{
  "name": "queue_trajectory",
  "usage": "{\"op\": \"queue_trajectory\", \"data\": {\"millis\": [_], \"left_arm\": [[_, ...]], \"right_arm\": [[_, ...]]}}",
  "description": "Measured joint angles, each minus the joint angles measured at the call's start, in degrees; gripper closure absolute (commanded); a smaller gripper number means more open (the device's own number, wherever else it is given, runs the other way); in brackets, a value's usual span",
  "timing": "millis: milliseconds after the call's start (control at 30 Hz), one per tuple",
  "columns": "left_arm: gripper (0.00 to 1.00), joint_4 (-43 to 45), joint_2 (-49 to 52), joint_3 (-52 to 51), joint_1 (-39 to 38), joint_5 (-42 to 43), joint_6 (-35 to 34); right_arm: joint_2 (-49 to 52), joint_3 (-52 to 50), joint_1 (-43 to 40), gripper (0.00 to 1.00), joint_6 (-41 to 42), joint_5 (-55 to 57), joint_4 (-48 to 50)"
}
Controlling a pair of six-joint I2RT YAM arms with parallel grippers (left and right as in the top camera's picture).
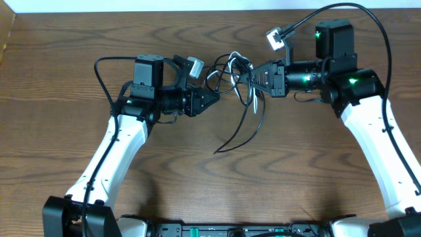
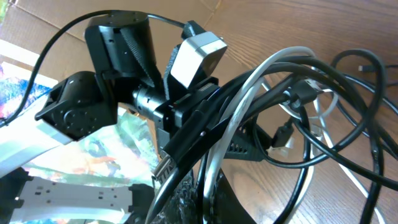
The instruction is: Untangle cables
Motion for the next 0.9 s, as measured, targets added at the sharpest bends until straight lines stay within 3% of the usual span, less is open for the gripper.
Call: {"op": "queue_trajectory", "data": {"millis": [67,167,467,500,567,600,667,900], "left_arm": [[0.59,0.4,0.0,0.0,0.0,0.4,0.3],[0.5,1.3,0.0,0.0,-0.2,1.1,0.6],[0.49,9.0,0.0,0.0,-2.8,5.5,-0.1],[0.51,9.5,0.0,0.0,-3.0,5.5,-0.4],[0.78,9.8,0.0,0.0,-3.3,5.0,-1.1],[0.87,9.9,0.0,0.0,-3.4,4.6,-1.3],[0.92,9.9,0.2,0.0,-3.5,3.4,-2.6],[0.93,9.9,0.8,0.0,-3.8,-2.8,-6.2]], "right_arm": [[-0.2,0.0,-0.2,0.99,-0.3,-0.2,-0.4],[-0.2,0.0,-0.4,0.99,-2.2,-0.3,-2.8],[-0.2,0.0,-0.4,0.99,-8.0,-0.3,-6.8],[-0.2,0.0,-0.5,0.99,-8.2,-0.3,-6.8],[-0.2,0.0,-0.5,0.99,-8.7,-0.3,-6.8],[-0.2,0.0,-0.5,0.99,-8.9,-0.3,-6.8],[-0.2,0.0,-0.5,0.99,-9.1,-0.3,-6.8],[-0.2,0.0,-0.7,0.99,-9.6,-0.1,-6.9]]}}
